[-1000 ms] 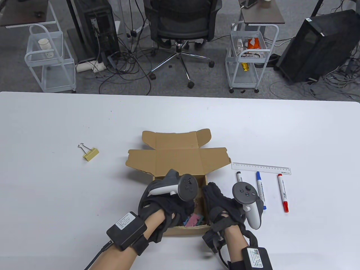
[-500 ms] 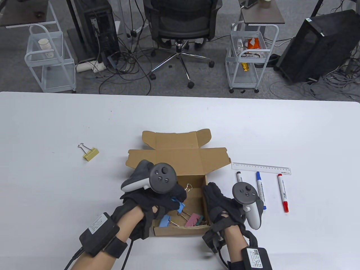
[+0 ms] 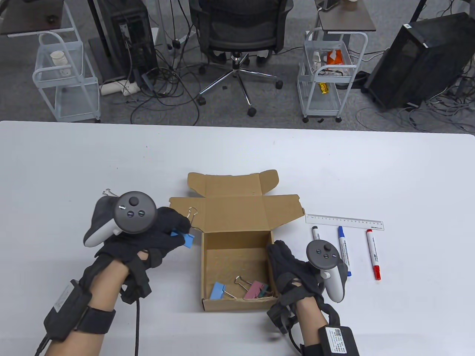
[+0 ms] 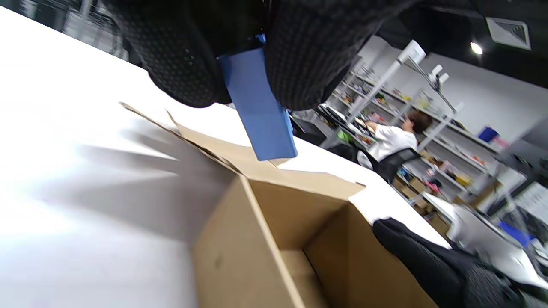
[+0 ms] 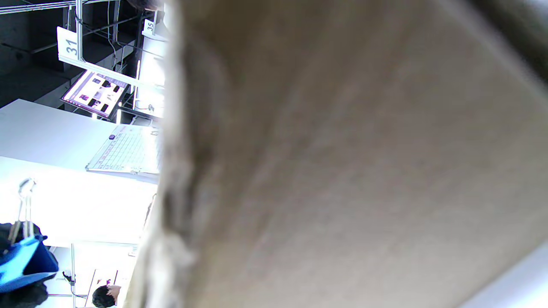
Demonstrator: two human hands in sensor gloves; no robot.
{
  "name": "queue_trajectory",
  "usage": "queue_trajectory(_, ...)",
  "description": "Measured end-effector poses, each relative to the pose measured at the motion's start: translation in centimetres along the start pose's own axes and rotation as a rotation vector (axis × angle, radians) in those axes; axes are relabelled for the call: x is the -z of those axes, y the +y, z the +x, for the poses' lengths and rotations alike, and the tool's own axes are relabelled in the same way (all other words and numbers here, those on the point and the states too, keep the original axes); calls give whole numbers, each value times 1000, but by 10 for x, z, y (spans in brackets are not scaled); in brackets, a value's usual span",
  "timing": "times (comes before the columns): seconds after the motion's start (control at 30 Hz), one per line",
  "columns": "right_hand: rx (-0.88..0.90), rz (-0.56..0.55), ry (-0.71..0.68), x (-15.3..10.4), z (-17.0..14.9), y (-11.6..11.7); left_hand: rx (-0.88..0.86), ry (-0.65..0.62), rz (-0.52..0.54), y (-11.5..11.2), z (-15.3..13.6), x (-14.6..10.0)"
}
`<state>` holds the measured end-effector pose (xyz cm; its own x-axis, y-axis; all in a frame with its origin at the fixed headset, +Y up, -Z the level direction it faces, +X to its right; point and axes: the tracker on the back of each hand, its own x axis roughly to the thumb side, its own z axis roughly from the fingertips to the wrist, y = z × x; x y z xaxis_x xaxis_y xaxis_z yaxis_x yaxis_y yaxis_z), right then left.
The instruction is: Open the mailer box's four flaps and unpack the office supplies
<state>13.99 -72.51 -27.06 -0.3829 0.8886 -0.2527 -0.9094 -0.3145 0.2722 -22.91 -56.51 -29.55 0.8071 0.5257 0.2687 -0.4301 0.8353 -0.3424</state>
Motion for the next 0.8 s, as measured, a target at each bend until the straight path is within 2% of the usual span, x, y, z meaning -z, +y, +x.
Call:
queue_trajectory(0.17, 1, 0, 0, 0, 0, 0, -42, 97, 77, 15, -44, -12)
queue_trajectory(0.4, -1, 0, 1, 0, 0, 0, -102, 271, 235, 19, -101, -21)
queue_trajectory(0.63, -1, -1, 1, 0, 0, 0, -220, 434, 305, 7, -160, -23)
queue_trajectory(0.8, -1, -1, 1, 0, 0, 0, -302, 551, 413, -6, -197, -25)
